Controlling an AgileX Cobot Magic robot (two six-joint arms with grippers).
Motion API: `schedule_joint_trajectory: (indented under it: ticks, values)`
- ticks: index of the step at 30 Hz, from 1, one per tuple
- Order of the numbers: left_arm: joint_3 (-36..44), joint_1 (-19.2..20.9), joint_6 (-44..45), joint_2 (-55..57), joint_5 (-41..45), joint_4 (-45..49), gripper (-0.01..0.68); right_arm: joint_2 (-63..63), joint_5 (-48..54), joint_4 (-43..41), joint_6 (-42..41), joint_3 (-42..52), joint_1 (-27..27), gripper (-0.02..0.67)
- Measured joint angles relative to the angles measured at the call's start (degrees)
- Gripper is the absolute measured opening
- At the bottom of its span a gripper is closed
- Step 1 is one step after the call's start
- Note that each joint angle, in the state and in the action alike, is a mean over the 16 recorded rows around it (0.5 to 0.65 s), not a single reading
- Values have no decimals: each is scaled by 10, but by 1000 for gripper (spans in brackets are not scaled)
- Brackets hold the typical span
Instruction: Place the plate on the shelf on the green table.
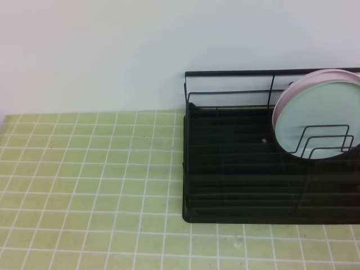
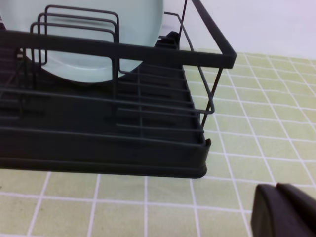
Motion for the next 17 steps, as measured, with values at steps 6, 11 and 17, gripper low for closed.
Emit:
schedule_joint_trajectory:
  ticks: [6, 11, 17]
  values:
    - [0, 0, 0, 0, 0, 0, -1, 0, 0, 0, 0, 0, 0, -3]
    - [0, 0, -1, 0, 0, 0, -1, 0, 0, 0, 0, 0, 0, -3]
    - [0, 0, -1, 0, 0, 0, -1, 0, 0, 0, 0, 0, 0, -3]
